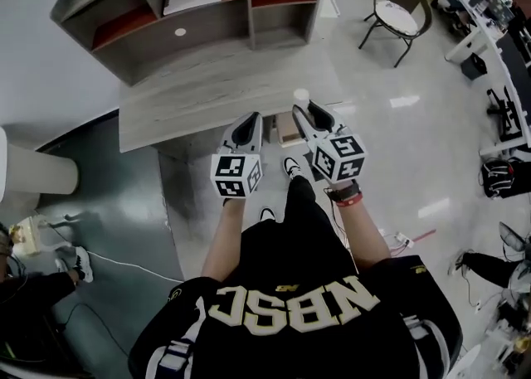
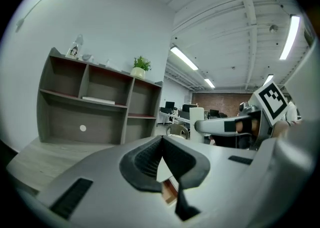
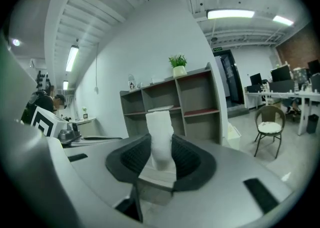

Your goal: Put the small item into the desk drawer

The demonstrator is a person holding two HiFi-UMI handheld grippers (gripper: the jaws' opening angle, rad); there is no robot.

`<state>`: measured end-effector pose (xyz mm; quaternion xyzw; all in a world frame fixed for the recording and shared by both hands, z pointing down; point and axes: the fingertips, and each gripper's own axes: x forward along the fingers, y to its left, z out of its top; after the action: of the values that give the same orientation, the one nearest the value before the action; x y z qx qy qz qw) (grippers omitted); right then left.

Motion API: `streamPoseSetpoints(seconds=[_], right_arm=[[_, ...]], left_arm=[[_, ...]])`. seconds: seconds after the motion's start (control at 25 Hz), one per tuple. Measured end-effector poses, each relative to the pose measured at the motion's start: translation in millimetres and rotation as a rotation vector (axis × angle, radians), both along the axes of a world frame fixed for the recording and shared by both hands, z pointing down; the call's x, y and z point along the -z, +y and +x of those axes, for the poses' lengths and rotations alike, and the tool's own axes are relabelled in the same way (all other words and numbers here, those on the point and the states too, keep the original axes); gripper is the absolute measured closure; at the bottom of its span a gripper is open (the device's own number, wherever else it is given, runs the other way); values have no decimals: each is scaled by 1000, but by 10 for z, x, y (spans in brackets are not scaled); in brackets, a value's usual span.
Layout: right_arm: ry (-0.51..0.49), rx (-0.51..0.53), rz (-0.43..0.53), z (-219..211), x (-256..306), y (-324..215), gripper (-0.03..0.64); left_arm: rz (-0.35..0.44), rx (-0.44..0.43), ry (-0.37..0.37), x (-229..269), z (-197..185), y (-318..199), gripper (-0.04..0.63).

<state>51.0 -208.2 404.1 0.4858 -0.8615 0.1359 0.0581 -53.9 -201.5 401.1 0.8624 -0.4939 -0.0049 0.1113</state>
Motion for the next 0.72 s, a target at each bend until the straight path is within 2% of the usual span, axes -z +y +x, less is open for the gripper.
streamPoseSetpoints(seconds=[0.24, 0.72], right_arm=[[43, 40, -70, 223, -297, -175, 480], [68, 27, -298, 417, -1457, -198, 480]], left_arm=[[-57, -15, 1, -265, 205, -189, 582], [-198, -25, -15, -1061, 317, -202, 583]])
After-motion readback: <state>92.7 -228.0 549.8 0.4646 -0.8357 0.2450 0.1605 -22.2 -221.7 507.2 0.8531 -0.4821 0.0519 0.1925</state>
